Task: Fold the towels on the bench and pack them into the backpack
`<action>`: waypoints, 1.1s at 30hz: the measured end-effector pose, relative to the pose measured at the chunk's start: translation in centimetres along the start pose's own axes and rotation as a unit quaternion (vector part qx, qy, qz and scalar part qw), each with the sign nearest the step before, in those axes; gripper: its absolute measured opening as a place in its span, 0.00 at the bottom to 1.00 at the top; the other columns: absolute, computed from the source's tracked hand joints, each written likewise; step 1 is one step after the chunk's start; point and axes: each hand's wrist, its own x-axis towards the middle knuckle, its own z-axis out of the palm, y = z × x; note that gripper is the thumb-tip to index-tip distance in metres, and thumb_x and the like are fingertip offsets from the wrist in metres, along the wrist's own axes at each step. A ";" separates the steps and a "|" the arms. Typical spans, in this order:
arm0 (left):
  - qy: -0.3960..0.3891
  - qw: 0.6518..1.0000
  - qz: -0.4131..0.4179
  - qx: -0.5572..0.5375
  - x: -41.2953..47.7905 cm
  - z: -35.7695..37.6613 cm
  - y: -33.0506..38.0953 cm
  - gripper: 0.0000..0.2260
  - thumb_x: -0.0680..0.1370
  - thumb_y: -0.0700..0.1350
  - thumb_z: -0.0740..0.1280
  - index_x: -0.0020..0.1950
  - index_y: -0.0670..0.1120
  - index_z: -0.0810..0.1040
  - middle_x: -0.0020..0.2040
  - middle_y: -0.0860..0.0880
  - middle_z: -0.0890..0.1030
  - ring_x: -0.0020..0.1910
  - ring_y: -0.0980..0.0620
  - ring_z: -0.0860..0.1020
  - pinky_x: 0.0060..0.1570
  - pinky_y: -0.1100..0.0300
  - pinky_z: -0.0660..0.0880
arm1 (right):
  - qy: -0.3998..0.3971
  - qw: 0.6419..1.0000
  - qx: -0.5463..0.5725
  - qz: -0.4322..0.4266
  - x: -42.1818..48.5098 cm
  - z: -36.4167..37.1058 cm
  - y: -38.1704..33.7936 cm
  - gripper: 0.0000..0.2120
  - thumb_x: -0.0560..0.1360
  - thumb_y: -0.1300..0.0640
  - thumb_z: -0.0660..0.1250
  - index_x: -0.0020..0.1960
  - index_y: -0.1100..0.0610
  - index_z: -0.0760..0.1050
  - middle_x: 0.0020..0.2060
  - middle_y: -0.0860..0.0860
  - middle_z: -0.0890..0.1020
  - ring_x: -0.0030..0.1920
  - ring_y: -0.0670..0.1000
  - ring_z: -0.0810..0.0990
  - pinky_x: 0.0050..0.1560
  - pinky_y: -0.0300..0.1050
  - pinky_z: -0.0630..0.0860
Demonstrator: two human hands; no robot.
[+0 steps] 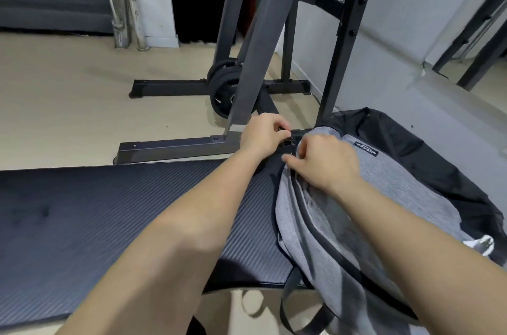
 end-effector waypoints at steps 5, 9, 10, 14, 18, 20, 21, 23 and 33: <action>0.004 1.000 0.018 0.013 1.2 -0.1 -1.4 0.08 0.73 0.51 0.74 0.37 0.63 0.80 0.43 0.60 0.83 0.50 0.55 0.80 0.49 0.50 0.79 | -0.056 0.997 -0.056 0.019 2.8 1.1 -1.1 0.13 0.78 0.48 0.66 0.55 0.56 0.77 0.52 0.56 0.81 0.53 0.59 0.80 0.42 0.47 0.67; -0.009 0.999 0.001 0.042 2.9 1.1 -0.5 0.05 0.74 0.49 0.74 0.40 0.60 0.82 0.44 0.59 0.83 0.51 0.53 0.79 0.49 0.50 0.79 | -0.068 0.996 -0.047 -0.028 1.8 1.5 -1.1 0.08 0.78 0.51 0.64 0.51 0.55 0.77 0.50 0.56 0.82 0.48 0.59 0.79 0.40 0.45 0.66; -0.013 0.999 -0.008 0.044 3.5 1.4 -0.4 0.05 0.73 0.49 0.74 0.40 0.60 0.82 0.44 0.59 0.83 0.51 0.53 0.79 0.49 0.50 0.79 | -0.076 0.995 -0.048 -0.044 1.3 1.6 -1.1 0.08 0.79 0.51 0.63 0.50 0.54 0.77 0.49 0.56 0.83 0.48 0.58 0.80 0.40 0.46 0.66; -0.029 0.997 -0.021 0.063 5.3 2.7 0.0 0.07 0.73 0.49 0.75 0.39 0.60 0.81 0.43 0.59 0.83 0.50 0.52 0.80 0.49 0.50 0.79 | -0.072 0.993 -0.057 -0.073 1.3 1.8 -1.1 0.09 0.79 0.51 0.63 0.52 0.55 0.77 0.51 0.56 0.83 0.53 0.59 0.81 0.42 0.47 0.65; -0.005 0.999 -0.033 0.026 5.7 2.9 -0.5 0.03 0.74 0.49 0.74 0.45 0.58 0.83 0.44 0.59 0.83 0.50 0.53 0.80 0.52 0.51 0.79 | -0.062 0.998 0.015 -0.020 3.5 2.5 -0.6 0.13 0.77 0.45 0.65 0.53 0.53 0.79 0.50 0.54 0.83 0.54 0.58 0.81 0.45 0.48 0.72; -0.012 1.000 -0.023 -0.011 5.0 2.2 -1.1 0.10 0.72 0.51 0.75 0.53 0.58 0.82 0.48 0.59 0.83 0.53 0.54 0.80 0.56 0.52 0.77 | -0.046 0.999 0.025 -0.009 4.5 3.0 -0.7 0.13 0.78 0.45 0.65 0.55 0.53 0.79 0.50 0.53 0.83 0.54 0.58 0.81 0.46 0.49 0.72; -0.024 0.999 -0.024 -0.029 4.3 1.7 -1.4 0.17 0.72 0.52 0.76 0.59 0.56 0.81 0.52 0.57 0.82 0.55 0.55 0.79 0.59 0.54 0.76 | -0.037 0.999 0.025 -0.004 5.1 3.1 -0.7 0.13 0.78 0.46 0.65 0.54 0.53 0.79 0.49 0.54 0.83 0.53 0.58 0.82 0.44 0.48 0.71; -0.051 0.997 -0.030 -0.057 2.0 0.7 -1.7 0.22 0.74 0.51 0.75 0.66 0.52 0.77 0.57 0.54 0.81 0.58 0.55 0.78 0.62 0.55 0.73 | -0.024 0.999 0.025 0.014 6.6 3.1 -0.5 0.12 0.79 0.47 0.64 0.53 0.55 0.78 0.48 0.55 0.83 0.51 0.59 0.82 0.42 0.47 0.68; -0.123 0.991 -0.047 -0.015 -8.2 -2.5 2.1 0.20 0.77 0.60 0.68 0.66 0.53 0.78 0.59 0.55 0.82 0.59 0.56 0.78 0.58 0.60 0.71 | 0.005 0.994 0.104 -0.045 2.5 0.8 3.0 0.16 0.80 0.48 0.59 0.63 0.47 0.80 0.61 0.53 0.80 0.62 0.59 0.76 0.56 0.52 0.71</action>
